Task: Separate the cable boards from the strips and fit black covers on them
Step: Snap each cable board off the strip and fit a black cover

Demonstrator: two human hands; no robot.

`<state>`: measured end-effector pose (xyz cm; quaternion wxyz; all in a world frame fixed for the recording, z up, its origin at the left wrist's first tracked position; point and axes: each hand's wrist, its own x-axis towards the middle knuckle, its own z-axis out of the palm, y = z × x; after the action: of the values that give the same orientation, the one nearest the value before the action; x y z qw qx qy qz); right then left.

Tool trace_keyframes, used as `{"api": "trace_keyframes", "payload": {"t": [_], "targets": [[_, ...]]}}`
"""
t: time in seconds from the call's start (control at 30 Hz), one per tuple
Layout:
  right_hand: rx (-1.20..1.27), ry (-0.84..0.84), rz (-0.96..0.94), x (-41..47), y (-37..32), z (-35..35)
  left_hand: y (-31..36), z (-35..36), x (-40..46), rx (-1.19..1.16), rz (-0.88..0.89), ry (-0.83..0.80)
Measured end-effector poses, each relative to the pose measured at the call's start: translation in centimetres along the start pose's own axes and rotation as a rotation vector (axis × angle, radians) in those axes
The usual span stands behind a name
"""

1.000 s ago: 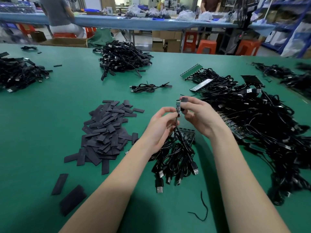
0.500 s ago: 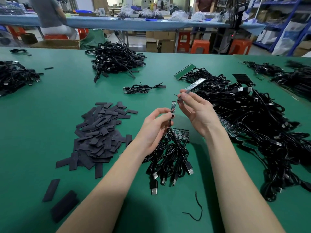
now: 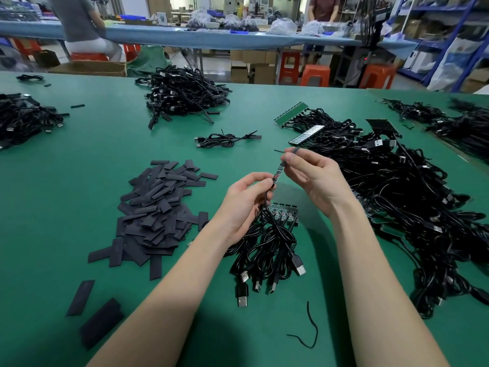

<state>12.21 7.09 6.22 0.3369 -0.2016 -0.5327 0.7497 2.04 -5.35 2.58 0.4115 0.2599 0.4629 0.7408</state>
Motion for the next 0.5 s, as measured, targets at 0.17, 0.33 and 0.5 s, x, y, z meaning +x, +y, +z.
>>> {"api": "trace_keyframes", "payload": {"t": [0.17, 0.33, 0.5], "targets": [[-0.054, -0.113, 0.133, -0.2, -1.0, -2.1, -0.1, 0.0, -0.1, 0.056, 0.012, -0.025], [-0.003, -0.173, 0.166, -0.4, -1.0, -3.0, -0.3, -0.3, 0.0, 0.068, 0.019, -0.027], [0.009, -0.196, 0.128, -0.5, -0.7, -2.6, -0.4, -0.3, 0.0, 0.039, 0.022, -0.023]]}}
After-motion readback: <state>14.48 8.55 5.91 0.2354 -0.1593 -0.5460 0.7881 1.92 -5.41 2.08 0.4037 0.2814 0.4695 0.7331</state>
